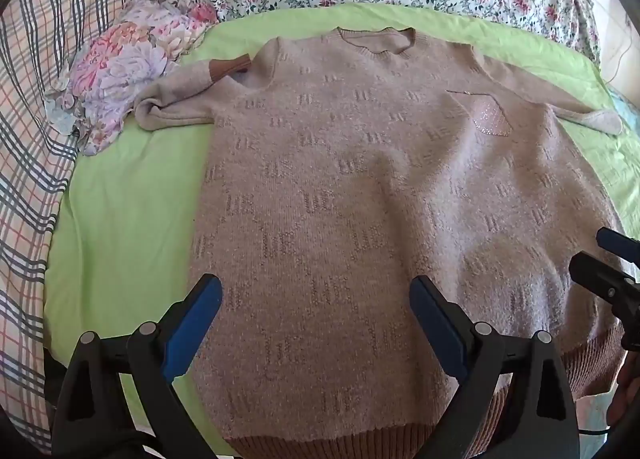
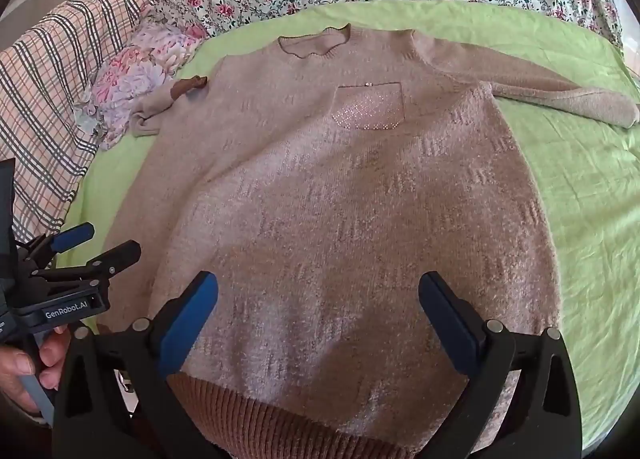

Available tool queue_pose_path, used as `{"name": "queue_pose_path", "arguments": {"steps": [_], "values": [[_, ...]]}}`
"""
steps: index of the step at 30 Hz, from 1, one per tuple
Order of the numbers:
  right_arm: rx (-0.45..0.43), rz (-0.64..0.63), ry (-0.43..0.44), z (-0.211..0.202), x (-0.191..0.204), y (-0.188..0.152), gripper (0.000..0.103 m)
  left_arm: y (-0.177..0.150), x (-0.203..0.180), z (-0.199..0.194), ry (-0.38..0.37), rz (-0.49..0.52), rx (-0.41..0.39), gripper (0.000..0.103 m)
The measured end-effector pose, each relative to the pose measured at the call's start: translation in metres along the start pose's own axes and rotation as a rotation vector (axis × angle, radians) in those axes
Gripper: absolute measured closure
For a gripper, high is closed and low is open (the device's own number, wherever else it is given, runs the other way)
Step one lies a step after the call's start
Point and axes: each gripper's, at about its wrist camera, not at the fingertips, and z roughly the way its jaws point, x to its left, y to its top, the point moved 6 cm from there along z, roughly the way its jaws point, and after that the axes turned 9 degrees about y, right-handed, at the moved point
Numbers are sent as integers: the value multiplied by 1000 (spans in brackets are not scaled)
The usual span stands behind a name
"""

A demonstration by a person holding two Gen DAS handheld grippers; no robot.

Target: Fold small clothes

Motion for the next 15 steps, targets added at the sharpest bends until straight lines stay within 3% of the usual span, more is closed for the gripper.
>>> {"name": "queue_pose_path", "arguments": {"steps": [15], "values": [[-12, 6, 5, 1, -3, 14, 2, 4, 5, 4, -6, -7, -12, 8]]}}
